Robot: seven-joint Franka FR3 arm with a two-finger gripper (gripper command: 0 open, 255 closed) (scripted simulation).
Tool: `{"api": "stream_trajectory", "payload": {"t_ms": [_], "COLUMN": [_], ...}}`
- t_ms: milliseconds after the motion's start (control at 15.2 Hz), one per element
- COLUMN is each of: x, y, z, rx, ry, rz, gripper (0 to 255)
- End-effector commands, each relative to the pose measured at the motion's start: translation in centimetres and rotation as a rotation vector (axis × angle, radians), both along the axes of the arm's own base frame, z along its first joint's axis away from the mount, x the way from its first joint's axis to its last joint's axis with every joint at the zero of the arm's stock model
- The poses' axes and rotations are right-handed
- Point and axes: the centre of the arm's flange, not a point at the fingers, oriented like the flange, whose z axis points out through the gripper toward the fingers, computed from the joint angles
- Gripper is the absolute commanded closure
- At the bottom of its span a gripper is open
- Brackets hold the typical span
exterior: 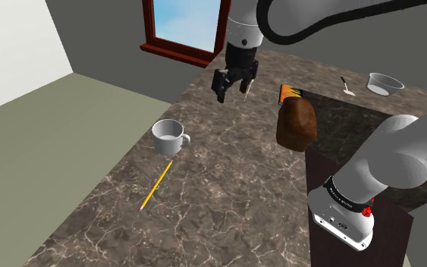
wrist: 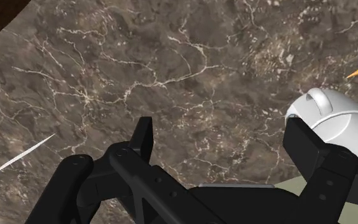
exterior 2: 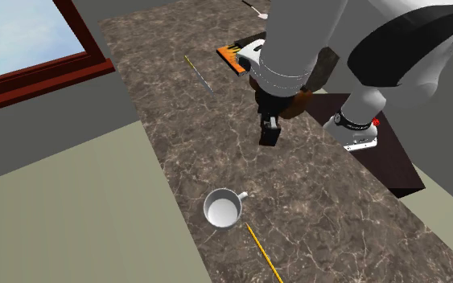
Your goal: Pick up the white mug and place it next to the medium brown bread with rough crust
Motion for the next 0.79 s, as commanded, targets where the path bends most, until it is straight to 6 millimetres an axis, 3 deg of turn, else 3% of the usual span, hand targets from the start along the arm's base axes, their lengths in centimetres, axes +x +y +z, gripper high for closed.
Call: {"api": "stream_trajectory", "payload": {"t_ms": [0,726], "x": [1.0,6.6], "y": [2.1,13.4], "z": [-1.5,-8.2], "rx": [0.005,0.023], "ry": [-0.003,-0.016], "rz": [-0.005,-0.028], "gripper": [0,0]}}
